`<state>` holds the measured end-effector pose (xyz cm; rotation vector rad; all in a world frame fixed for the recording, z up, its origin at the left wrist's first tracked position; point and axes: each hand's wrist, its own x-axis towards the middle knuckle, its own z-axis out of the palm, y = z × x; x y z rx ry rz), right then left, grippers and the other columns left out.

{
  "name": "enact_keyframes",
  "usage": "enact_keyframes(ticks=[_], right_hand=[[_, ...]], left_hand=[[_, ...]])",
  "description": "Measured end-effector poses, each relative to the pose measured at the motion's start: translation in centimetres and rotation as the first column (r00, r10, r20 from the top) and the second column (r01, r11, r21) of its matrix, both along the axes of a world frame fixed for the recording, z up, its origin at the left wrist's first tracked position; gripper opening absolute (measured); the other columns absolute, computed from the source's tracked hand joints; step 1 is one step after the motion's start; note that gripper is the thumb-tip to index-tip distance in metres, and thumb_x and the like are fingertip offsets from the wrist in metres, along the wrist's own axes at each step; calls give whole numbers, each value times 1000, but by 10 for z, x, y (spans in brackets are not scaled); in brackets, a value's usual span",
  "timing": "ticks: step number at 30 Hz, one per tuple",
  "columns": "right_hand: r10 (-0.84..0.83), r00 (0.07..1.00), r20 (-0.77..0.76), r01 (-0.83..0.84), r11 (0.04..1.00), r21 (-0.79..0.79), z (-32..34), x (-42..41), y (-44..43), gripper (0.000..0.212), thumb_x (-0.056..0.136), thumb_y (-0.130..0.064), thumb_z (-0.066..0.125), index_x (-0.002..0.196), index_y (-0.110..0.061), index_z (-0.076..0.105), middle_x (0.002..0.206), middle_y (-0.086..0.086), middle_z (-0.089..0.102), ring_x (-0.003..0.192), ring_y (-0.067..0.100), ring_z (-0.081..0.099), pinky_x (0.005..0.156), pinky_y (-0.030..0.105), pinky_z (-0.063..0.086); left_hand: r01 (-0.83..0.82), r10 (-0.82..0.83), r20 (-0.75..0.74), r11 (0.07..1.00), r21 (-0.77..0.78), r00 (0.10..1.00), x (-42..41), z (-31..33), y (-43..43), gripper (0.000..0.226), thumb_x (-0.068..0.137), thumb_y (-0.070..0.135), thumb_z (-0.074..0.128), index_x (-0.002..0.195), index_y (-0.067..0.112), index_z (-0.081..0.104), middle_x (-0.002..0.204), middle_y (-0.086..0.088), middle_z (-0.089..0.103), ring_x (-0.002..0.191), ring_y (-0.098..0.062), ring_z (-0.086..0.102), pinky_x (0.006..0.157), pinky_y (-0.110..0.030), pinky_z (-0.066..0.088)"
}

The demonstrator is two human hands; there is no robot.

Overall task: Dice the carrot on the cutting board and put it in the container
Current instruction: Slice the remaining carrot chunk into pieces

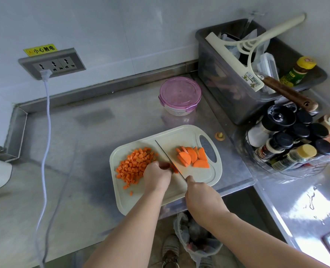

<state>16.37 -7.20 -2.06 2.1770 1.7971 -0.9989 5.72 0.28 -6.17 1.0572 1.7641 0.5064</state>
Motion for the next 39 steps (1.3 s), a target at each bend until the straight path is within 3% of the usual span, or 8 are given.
enact_keyframes(ticks=[17,21,25,27,28,30,33,39], right_hand=[[-46,998,-48,49,997,61,-12,12,1,30,97,-10,36,125,-18,43,88,4,63,79,23,65,75,42,57],[4,1000,-23,-2,997,80,-9,17,-2,32,97,-8,39,126,-20,41,87,2,63,77,22,65,73,41,58],[52,999,5,-53,991,121,-7,18,-3,35,97,-9,39,131,-20,38,83,1,63,72,23,65,69,39,57],[86,995,40,-91,986,139,-7,18,-2,36,97,-8,40,131,-19,38,79,0,60,69,23,64,63,37,54],[105,993,59,-113,983,148,-6,18,-1,37,96,-8,42,131,-19,38,77,-1,56,66,22,62,59,35,50],[148,983,105,-163,974,159,-6,18,0,40,94,-6,45,132,-17,37,71,-3,47,58,18,53,51,31,42],[204,964,169,-232,958,169,-3,19,0,42,92,-6,50,130,-16,36,68,-5,39,52,14,42,46,26,36],[264,941,212,-298,943,147,-2,28,1,39,89,-3,49,125,-14,39,69,-4,37,51,14,38,45,25,31]], left_hand=[[22,-22,-14,1000,-13,1000,0,3,2,17,84,10,65,100,12,70,96,-3,71,90,-18,65,78,-24,48],[13,-12,56,1000,-19,998,-12,6,5,15,87,7,60,96,17,67,82,-1,70,80,-19,70,83,-35,56],[-73,80,-3,929,363,997,-33,42,23,25,87,4,50,91,25,63,84,6,68,81,-17,66,83,-29,53],[209,-114,-204,818,536,972,-34,70,34,35,84,-4,45,87,23,67,93,5,65,85,-13,60,79,-15,44],[425,-286,-326,733,532,901,-30,80,40,38,83,-5,44,86,22,70,95,5,64,89,-13,58,82,-19,43],[802,-601,-544,524,286,586,-18,96,46,40,87,1,43,84,28,73,103,6,63,101,-17,54,93,-29,39],[942,-744,-628,331,-52,226,-5,94,52,37,92,13,42,87,33,73,113,8,60,111,-17,48,96,-31,34],[951,-790,-609,237,-199,70,5,77,55,33,94,15,44,87,33,72,115,8,57,114,-19,46,97,-32,34]])
